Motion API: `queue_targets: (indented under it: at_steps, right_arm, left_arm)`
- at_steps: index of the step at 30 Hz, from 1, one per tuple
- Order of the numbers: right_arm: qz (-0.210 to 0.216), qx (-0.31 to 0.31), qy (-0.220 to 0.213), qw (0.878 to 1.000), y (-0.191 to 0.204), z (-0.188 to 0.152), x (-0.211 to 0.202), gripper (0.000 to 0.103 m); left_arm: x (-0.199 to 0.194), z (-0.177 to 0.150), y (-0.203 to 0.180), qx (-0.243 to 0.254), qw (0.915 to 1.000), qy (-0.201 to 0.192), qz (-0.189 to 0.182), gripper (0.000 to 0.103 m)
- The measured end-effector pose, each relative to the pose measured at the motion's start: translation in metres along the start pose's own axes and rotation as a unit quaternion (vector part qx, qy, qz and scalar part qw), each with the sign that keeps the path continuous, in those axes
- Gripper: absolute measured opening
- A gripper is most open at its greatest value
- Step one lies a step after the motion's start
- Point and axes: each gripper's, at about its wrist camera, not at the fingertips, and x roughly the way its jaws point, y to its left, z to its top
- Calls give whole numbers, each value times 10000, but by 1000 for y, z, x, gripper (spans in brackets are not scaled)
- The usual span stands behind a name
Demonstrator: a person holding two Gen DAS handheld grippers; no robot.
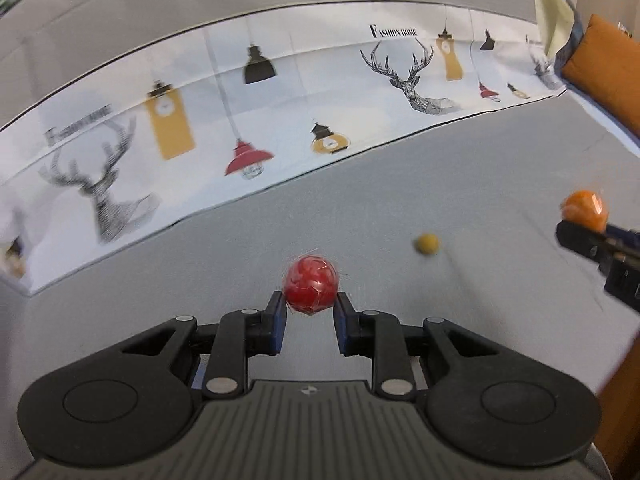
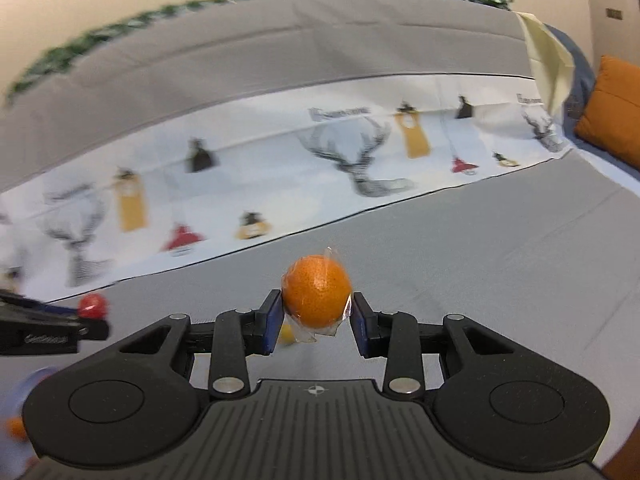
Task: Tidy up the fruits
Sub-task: 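Carry the wrapped red fruit and bagged mandarin over the plate and release both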
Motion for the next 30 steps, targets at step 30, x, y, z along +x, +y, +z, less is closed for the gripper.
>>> queue_targets:
  at_steps: [30]
  right_arm:
    - [1772, -1680, 129, 9697, 168, -105, -251, 37]
  left_arm:
    - [-258, -211, 77, -864, 9932, -390, 668, 28]
